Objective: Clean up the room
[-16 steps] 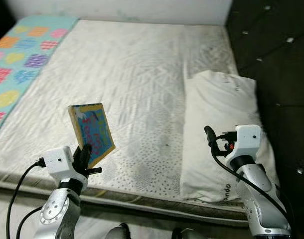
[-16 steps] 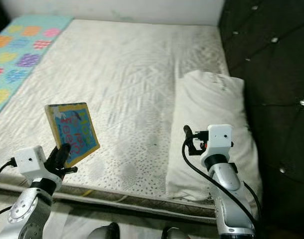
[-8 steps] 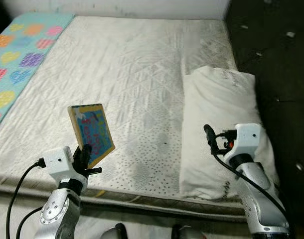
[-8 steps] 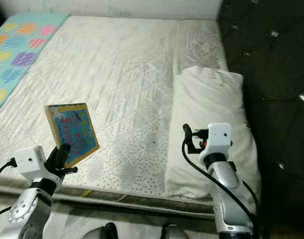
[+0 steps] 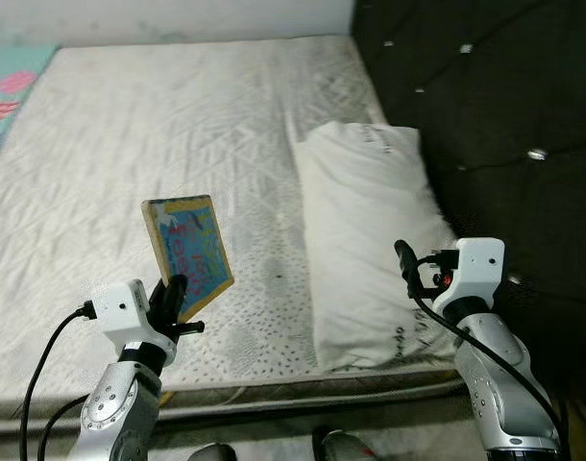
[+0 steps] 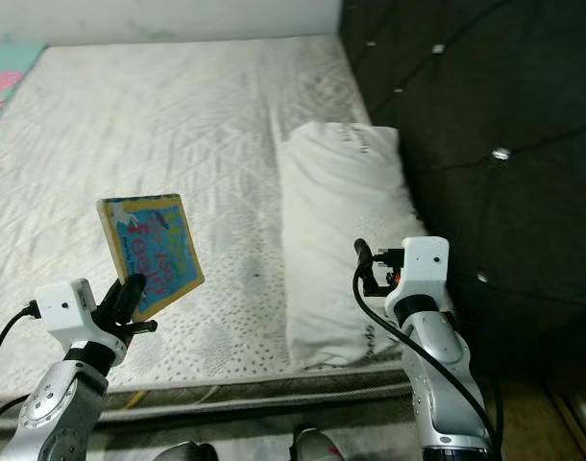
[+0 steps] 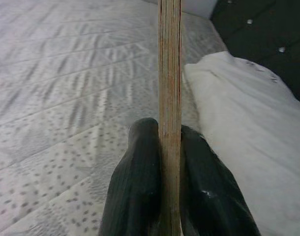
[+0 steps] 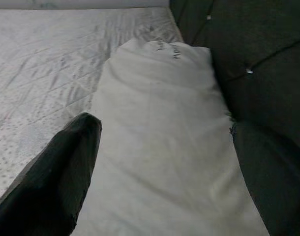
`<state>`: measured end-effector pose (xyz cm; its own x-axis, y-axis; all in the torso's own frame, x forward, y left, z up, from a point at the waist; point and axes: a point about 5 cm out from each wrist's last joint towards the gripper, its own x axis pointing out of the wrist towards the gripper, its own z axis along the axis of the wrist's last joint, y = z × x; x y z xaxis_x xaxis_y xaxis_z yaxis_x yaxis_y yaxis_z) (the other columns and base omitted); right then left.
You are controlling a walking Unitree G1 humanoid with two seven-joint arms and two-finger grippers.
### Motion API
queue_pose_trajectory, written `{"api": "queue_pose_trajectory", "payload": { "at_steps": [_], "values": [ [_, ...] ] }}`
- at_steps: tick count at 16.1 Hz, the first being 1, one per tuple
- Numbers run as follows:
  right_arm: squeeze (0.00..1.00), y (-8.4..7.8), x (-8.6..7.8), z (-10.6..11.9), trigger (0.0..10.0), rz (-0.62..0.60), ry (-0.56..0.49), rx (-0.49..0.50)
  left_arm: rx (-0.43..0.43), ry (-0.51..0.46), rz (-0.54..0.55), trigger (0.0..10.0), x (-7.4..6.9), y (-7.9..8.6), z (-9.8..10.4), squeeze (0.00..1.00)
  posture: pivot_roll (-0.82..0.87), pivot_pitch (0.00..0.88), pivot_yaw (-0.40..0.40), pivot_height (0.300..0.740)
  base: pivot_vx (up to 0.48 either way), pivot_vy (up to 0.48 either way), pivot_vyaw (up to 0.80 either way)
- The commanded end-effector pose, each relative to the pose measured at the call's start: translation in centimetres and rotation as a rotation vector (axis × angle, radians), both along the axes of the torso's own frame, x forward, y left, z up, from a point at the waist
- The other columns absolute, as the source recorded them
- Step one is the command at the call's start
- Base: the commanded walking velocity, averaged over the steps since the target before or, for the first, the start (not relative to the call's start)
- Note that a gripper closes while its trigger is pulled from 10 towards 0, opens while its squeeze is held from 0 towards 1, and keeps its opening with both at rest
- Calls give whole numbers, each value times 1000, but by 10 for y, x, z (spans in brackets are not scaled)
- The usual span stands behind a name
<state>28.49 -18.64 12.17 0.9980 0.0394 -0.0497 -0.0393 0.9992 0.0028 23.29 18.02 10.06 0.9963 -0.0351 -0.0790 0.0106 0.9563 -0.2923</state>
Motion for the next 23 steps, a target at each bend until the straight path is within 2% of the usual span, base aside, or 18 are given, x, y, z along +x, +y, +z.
{"api": "queue_pose_trajectory", "payload": {
  "at_steps": [1,6,9,17,23],
  "values": [
    [0,-3,-1,-3,10000,-13,20,5,15,-56,-11,10000,0,0,11,0,-158,173,19,740,300,0,-800],
    [0,-3,-1,-4,10000,-10,19,4,17,-54,-10,10000,0,1,10,0,-156,173,20,740,229,0,-778],
    [0,-2,-1,-4,10000,-5,14,3,16,-25,31,10000,0,4,7,0,-155,170,18,740,0,0,0],
    [0,0,2,-4,10000,13,10,-2,4,-30,34,10000,0,3,7,0,-151,162,13,740,0,0,0],
    [0,1,1,-6,10000,26,22,-22,-11,-27,28,10000,0,2,6,0,-154,163,13,740,0,480,0]
  ]
}}
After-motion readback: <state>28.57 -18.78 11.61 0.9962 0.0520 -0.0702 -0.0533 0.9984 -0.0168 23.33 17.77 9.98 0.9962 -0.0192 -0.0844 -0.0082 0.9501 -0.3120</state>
